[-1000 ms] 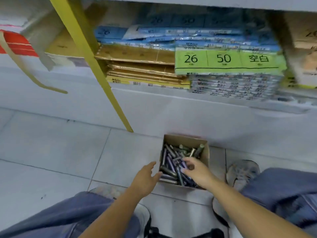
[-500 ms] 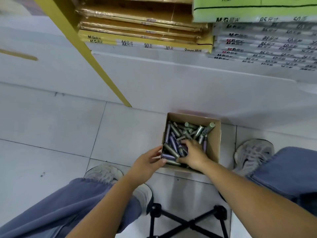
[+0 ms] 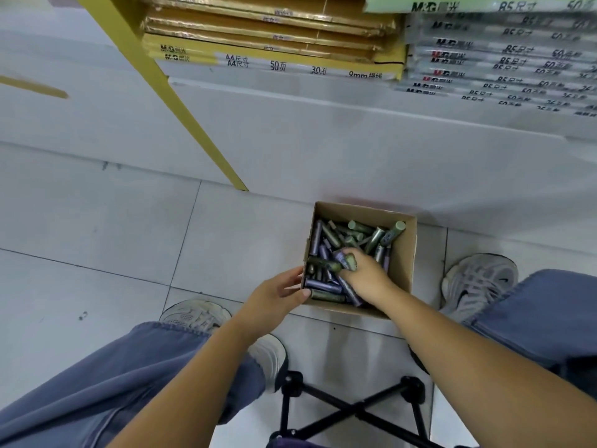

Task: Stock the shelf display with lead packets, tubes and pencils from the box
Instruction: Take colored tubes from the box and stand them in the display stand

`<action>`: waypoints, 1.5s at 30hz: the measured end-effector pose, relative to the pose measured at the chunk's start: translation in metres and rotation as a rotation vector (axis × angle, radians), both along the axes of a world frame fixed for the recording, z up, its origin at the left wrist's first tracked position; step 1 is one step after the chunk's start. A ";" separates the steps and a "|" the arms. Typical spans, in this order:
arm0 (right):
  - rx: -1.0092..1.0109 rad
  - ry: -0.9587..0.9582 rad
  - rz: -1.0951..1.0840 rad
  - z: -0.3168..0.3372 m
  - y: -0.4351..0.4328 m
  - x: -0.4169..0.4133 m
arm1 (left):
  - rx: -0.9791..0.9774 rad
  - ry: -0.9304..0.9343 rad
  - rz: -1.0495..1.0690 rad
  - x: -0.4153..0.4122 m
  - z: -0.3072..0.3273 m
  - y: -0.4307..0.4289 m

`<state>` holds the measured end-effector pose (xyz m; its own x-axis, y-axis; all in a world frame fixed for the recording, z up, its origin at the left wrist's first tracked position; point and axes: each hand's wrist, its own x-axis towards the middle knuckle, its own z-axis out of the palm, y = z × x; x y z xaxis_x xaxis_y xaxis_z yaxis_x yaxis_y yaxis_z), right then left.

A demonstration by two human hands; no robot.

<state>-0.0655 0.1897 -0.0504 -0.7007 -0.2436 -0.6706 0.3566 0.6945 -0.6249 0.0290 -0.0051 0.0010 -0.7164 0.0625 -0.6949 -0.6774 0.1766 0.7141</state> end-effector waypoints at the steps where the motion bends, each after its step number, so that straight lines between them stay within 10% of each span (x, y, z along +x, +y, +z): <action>1: -0.026 -0.016 -0.054 0.000 0.000 -0.001 | -0.004 0.000 -0.007 0.000 0.000 0.000; 8: -0.207 -0.196 -0.414 -0.006 -0.004 -0.007 | -0.024 -0.011 -0.007 -0.001 0.003 0.000; 45: -0.308 -0.249 -0.256 -0.003 -0.031 0.005 | -0.022 -0.025 -0.003 -0.001 -0.003 -0.002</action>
